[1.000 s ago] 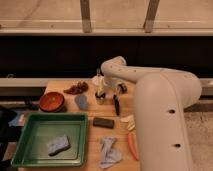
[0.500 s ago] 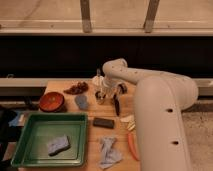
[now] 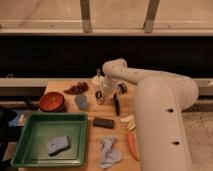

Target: Stack cups on top of each other

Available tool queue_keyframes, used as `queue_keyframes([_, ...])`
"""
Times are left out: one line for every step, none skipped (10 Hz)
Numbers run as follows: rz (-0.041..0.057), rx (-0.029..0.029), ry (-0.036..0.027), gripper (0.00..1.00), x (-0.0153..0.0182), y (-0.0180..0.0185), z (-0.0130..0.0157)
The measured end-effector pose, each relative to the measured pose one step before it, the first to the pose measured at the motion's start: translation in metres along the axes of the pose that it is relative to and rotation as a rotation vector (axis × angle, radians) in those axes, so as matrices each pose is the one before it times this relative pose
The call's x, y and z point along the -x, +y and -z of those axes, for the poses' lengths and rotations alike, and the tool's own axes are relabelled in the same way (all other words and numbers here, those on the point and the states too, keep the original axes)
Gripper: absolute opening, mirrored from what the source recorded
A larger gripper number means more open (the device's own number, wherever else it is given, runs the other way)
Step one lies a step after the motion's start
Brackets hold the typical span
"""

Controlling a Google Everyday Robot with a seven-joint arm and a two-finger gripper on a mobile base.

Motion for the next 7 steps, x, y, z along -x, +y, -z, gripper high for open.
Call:
queue_keyframes([0.00352,-0.00542,-0.01159,0.0,0.00021,-0.00027,0.00925])
queue_keyframes([0.00524,-0.00416,-0.01307,0.0,0.00087,0.00098,0.01107])
queue_keyframes([0.01267,-0.00186,-0.01981,0.0,0.00147,0.00387,0.01829])
queue_keyframes([0.00964,-0.0007,-0.01372,0.0,0.00158,0.00226,0.01417])
queue_keyframes([0.01663,0.0011,-0.01464,0.0,0.00148,0.00369,0.01628])
queue_keyframes([0.03479,0.00662,-0.0186,0.0,0.00108,0.00863,0.01859])
queue_keyframes([0.02981,0.00644,-0.01155,0.0,0.00134,0.00943,0.00894])
